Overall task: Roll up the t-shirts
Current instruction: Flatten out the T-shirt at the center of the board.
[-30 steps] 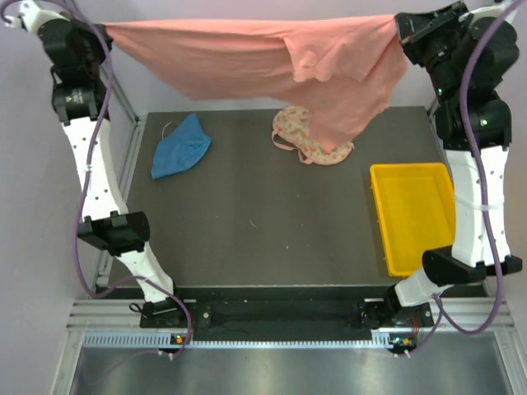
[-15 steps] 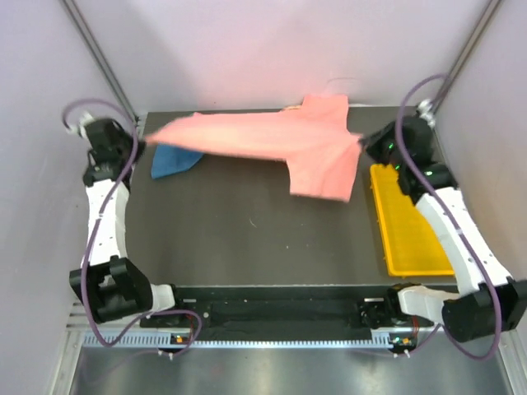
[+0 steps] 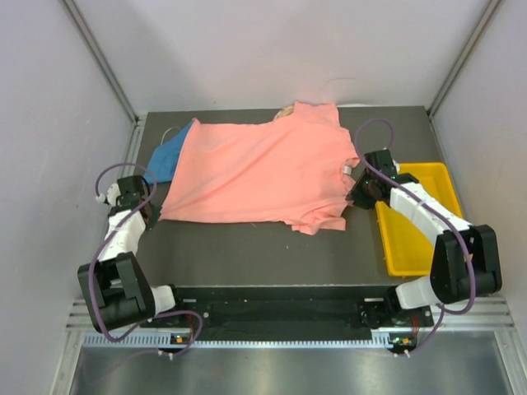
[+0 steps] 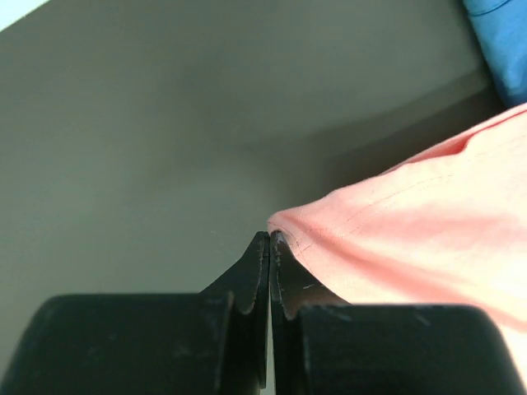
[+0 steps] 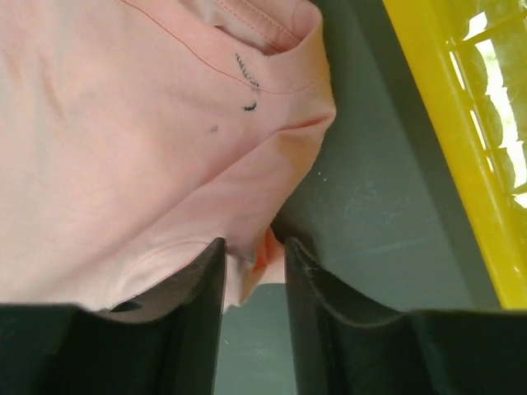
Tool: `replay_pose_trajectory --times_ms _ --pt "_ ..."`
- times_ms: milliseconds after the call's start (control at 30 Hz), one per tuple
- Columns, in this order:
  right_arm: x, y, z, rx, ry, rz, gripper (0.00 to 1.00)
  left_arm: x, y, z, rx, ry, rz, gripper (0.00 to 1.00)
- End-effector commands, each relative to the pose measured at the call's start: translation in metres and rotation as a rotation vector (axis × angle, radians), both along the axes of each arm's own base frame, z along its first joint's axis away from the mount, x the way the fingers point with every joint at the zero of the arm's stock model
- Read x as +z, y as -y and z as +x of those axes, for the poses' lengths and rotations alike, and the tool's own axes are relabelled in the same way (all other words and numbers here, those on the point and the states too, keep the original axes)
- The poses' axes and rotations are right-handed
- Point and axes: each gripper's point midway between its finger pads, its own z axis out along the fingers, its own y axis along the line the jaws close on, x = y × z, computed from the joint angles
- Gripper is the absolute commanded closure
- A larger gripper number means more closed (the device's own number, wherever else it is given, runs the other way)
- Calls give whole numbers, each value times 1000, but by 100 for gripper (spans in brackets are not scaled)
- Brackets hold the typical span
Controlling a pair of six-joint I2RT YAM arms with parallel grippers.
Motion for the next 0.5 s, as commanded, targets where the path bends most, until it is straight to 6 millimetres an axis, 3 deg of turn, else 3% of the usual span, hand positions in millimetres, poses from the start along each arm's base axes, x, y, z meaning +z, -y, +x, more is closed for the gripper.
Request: replay_pose_trajectory --times_ms 0,100,167,200,267,300,367,467 --pt "46 13 10 26 123 -84 55 18 -12 10 2 59 55 100" --pt "64 12 -8 46 159 -128 44 15 -8 10 -16 32 34 100" --pt "76 6 -24 46 212 -102 43 12 -6 9 -22 23 22 100" --pt "60 8 -38 43 187 -112 43 12 -6 9 -23 22 20 100" --pt "61 0 -53 50 236 -75 48 11 -4 9 -30 23 16 100" --pt "40 -1 -65 58 207 -75 49 11 -4 8 -30 22 15 100" --pt "27 -4 -71 59 222 -47 55 14 -3 11 -34 33 11 100" --pt "9 -8 -73 76 243 -23 56 13 -3 11 -38 28 10 100"
